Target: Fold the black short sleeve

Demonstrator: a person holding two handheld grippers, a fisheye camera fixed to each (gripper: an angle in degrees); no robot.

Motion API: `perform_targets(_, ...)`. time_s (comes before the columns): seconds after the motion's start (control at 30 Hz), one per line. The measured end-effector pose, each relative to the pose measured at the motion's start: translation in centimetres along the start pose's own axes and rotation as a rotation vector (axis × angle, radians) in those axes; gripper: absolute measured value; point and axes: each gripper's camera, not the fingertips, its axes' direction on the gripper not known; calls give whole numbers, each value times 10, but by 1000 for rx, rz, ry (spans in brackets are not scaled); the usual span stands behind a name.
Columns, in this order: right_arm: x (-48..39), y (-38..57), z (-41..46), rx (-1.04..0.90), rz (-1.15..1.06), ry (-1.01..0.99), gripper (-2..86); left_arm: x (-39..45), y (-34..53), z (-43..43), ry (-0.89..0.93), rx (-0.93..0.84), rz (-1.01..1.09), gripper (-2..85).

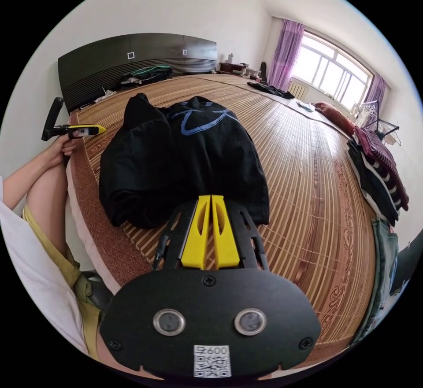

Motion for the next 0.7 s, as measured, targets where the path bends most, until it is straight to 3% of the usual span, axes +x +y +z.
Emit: perform_targets(0.7, -31, 40, 7, -3, 23, -66, -9, -3, 9, -12, 13, 3, -11, 3)
